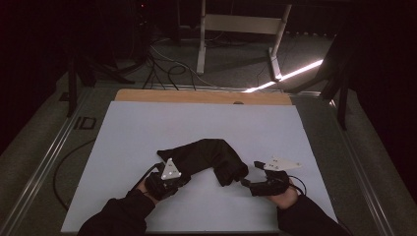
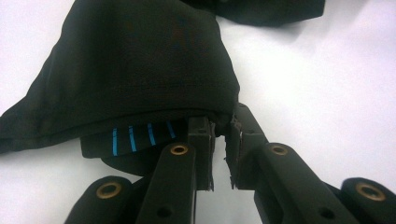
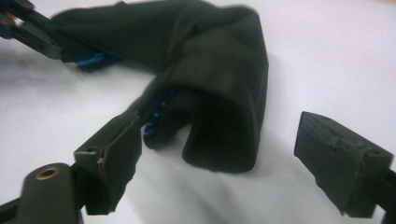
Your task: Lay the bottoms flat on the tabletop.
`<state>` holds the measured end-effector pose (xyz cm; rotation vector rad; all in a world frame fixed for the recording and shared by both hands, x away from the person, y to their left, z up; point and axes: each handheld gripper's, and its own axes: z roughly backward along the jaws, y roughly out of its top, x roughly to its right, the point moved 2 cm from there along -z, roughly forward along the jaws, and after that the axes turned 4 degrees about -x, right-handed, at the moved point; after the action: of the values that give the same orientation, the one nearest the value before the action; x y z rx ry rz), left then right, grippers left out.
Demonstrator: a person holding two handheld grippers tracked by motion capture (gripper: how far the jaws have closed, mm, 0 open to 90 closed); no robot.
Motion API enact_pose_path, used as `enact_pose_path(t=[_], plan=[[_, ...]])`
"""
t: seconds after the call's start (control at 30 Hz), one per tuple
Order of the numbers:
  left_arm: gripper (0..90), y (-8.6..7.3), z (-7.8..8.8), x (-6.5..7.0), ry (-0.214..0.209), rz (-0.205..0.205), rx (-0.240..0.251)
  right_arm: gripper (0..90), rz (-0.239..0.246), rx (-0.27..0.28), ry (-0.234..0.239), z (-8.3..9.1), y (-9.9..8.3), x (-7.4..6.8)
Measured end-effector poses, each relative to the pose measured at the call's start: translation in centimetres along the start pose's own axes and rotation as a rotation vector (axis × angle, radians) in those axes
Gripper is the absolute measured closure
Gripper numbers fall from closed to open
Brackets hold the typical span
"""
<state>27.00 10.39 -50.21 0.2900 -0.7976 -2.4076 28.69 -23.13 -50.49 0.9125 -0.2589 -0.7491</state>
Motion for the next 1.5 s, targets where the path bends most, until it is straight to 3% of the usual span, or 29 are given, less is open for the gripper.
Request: enact_pose_path(t=[0.13,0.2,0.3,0.4,0.43,0.47,0.57,0.67,0.73,0.87,0.9,1.1,1.27,1.33,1.47,1.5], plan=[[81.9,-0.3,0.0,0.2,0.000,-0.002,-0.005,25.6,0.002,-0.022,-0.025,-0.5,-0.2,0.0],[81.9,-0.4,0.0,0.2,0.000,-0.005,-0.005,33.8,0.002,-0.069,-0.052,-0.9,-0.3,0.1],[81.9,-0.5,-0.1,0.1,-0.008,0.004,-0.004,32.9,-0.010,-0.107,-0.058,-1.8,-0.5,0.2],[81.9,-0.4,-0.1,0.1,-0.013,0.004,0.000,35.6,0.016,-0.141,-0.081,-2.4,-0.3,0.0],[81.9,-0.4,-0.1,0.1,-0.017,0.005,-0.001,54.0,0.008,-0.144,-0.093,-2.8,-0.1,0.1],[81.9,-0.4,-0.1,0.1,-0.017,0.005,-0.001,54.0,0.008,-0.144,-0.093,-2.8,-0.1,0.1],[81.9,-0.4,0.0,0.2,-0.036,0.008,-0.001,82.8,-0.038,-0.135,-0.133,-3.2,1.0,1.5],[81.9,-0.3,0.2,0.4,-0.046,0.007,0.006,84.4,-0.046,-0.125,-0.153,-3.4,1.7,2.5],[81.9,-0.2,0.4,0.7,-0.059,0.001,0.008,84.7,-0.059,-0.113,-0.175,-3.9,2.6,4.2],[81.9,0.2,0.7,1.7,-0.098,-0.017,0.023,84.8,-0.086,-0.094,-0.179,-4.5,3.6,5.8],[81.9,0.3,0.8,1.9,-0.113,-0.016,0.028,84.9,-0.099,-0.083,-0.181,-5.0,4.2,6.8],[81.9,1.7,1.9,4.3,-0.205,-0.053,0.073,84.9,-0.123,-0.043,-0.194,-6.4,6.4,9.2],[81.7,2.3,2.0,6.0,-0.263,-0.085,0.081,84.9,-0.159,-0.031,-0.192,-7.4,7.2,10.5],[81.5,2.2,1.4,6.5,-0.283,-0.097,0.063,84.6,-0.173,-0.048,-0.169,-8.2,7.3,11.2],[81.2,1.4,-0.1,6.2,-0.299,-0.077,0.019,84.5,-0.172,-0.075,-0.173,-9.1,6.5,11.3],[80.9,1.3,-0.2,5.8,-0.299,-0.063,0.020,83.7,-0.202,-0.060,-0.164,-9.1,6.3,11.4]])
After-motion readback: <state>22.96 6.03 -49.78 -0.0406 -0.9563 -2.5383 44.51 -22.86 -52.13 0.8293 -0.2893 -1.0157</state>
